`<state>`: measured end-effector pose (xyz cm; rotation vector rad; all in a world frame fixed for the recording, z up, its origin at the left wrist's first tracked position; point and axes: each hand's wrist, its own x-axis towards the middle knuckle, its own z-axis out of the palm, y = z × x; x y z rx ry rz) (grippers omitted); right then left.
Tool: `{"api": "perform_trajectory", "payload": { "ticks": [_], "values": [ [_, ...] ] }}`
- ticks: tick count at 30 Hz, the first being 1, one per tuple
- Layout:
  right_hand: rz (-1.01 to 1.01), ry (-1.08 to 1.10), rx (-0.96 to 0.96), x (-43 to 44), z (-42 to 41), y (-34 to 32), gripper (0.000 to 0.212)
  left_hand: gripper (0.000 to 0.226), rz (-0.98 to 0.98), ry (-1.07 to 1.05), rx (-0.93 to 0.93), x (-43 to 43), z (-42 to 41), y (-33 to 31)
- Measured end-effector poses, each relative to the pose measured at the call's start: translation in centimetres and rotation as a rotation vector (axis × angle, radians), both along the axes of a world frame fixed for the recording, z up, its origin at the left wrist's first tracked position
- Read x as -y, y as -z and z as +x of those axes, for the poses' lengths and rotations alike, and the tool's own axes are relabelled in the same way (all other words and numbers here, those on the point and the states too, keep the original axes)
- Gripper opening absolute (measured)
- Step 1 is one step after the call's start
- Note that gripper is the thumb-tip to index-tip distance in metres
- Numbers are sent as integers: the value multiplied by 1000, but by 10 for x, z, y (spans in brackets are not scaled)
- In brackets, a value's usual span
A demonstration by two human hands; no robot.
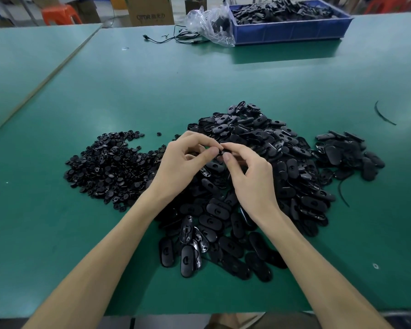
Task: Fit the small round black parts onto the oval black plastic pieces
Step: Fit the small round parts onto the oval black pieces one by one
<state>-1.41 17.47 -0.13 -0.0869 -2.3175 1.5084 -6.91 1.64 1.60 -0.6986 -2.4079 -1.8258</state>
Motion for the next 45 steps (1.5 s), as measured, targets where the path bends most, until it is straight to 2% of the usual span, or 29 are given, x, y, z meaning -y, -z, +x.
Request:
{"api": "perform_trajectory", "payload": {
  "ticks": [3,8,25,35,45],
  "values": [
    [-3,-15,-1,0,1,-1,25,7,39,3,65,3,-2,-1],
    [5,-32,6,1,1,-1,25,7,26,-4,72,3,-2,1],
    [-26,-43,33,1,2,-3,28,12,16,1,50,5,-2,-4],
    [-12,-49,28,1,3,-4,28,10,-53,-22,2,6,-1,-3],
    [-7,-29,14,1,2,-3,28,8,-67,64,-21,10,-3,-5]
  ]
}}
